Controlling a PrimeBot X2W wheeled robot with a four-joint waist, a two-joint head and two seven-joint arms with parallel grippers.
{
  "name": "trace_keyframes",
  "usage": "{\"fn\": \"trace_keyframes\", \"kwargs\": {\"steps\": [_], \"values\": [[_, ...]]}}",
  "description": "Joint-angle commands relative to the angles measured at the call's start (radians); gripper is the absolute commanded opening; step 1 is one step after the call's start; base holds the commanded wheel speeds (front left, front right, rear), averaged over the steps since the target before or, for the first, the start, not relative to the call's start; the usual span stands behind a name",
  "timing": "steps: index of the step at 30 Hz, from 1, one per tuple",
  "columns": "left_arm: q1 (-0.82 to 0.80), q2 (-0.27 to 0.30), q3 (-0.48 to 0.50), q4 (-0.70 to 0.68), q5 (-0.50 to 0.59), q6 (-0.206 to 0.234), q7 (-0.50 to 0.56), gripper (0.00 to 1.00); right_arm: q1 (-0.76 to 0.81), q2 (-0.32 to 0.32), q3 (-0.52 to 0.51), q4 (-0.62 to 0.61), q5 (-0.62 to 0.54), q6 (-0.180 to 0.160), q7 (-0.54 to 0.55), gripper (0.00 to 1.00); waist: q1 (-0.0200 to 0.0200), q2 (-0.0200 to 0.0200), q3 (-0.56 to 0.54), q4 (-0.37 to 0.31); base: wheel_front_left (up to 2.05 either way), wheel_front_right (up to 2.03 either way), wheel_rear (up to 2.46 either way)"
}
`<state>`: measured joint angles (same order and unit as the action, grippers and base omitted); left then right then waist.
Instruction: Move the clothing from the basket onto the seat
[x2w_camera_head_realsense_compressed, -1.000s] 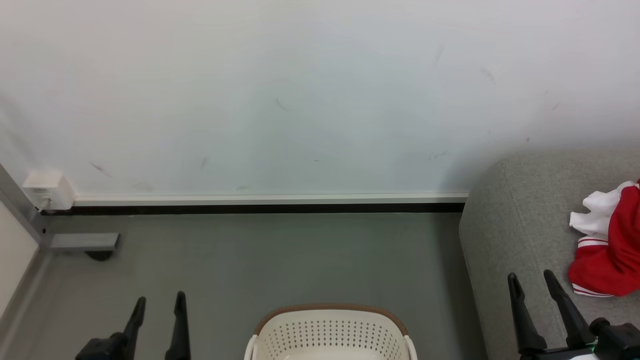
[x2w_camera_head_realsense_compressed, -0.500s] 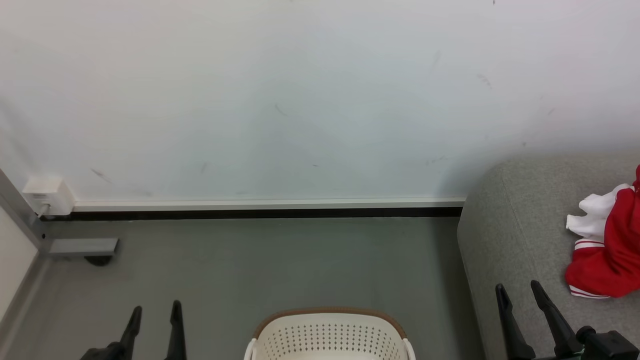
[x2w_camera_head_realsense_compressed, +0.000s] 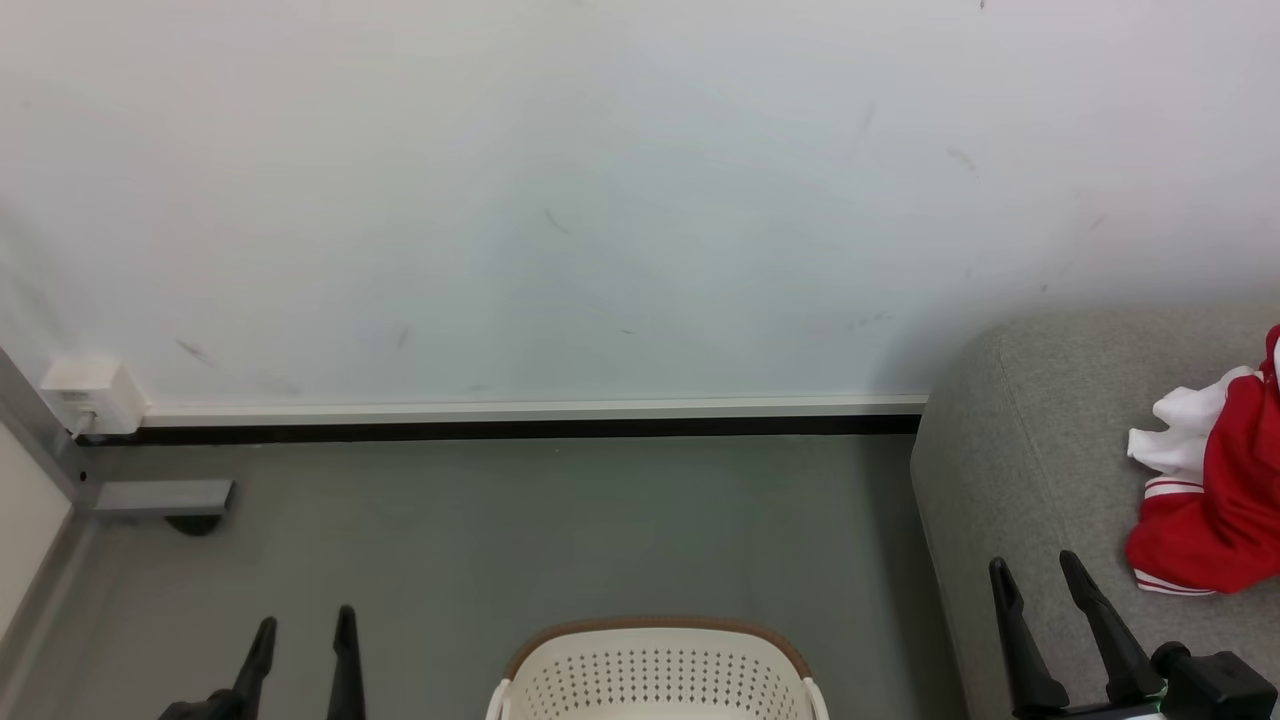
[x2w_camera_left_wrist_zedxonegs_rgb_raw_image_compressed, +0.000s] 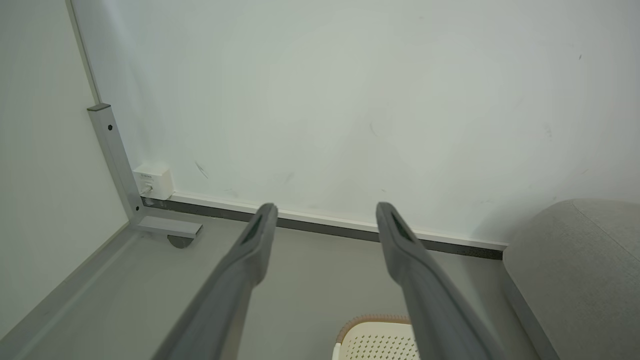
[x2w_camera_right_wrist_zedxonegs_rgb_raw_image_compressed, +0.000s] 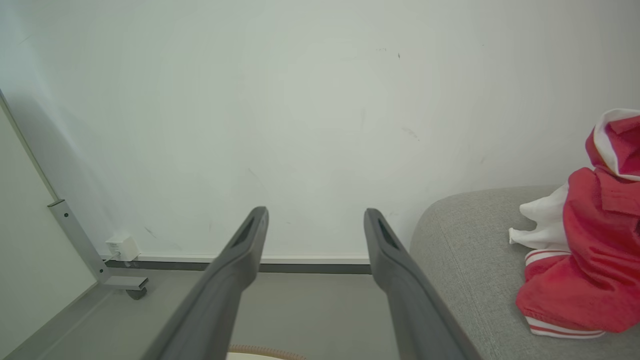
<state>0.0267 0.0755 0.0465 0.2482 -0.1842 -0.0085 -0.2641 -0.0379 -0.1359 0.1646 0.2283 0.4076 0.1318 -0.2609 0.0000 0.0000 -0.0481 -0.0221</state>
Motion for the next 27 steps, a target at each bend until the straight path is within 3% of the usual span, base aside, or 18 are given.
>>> {"fn": "trace_keyframes", "kwargs": {"steps": [1,14,15,19,27], "values": [[0.001,-0.005,0.009,0.001,0.018,-0.007,0.000,1.00,-0.007,-0.003,0.003,0.005,0.005,-0.002,-0.003,1.00,0.0000,0.0000,-0.001,-0.001,0.00,0.00,0.00],[-0.006,-0.018,0.037,0.017,0.033,-0.031,0.000,1.00,-0.009,-0.008,0.009,0.008,0.007,-0.002,-0.003,1.00,0.0000,0.0000,0.001,-0.004,0.00,0.00,0.00],[-0.002,-0.020,0.035,0.014,0.027,-0.031,0.000,0.00,0.000,0.000,0.009,0.003,0.006,0.000,0.000,0.00,0.0000,0.0000,0.001,-0.004,0.00,0.00,0.00],[0.008,-0.032,0.036,0.048,0.024,-0.031,0.004,0.00,0.022,0.011,0.016,0.030,0.011,0.000,0.006,0.00,0.0000,0.0000,0.002,-0.004,0.00,0.00,0.00],[-0.020,-0.031,0.052,0.058,-0.112,-0.040,0.052,0.00,0.010,0.017,-0.012,0.030,0.128,0.000,0.041,0.00,0.0000,0.0000,0.004,-0.002,0.00,0.00,0.00]]}}
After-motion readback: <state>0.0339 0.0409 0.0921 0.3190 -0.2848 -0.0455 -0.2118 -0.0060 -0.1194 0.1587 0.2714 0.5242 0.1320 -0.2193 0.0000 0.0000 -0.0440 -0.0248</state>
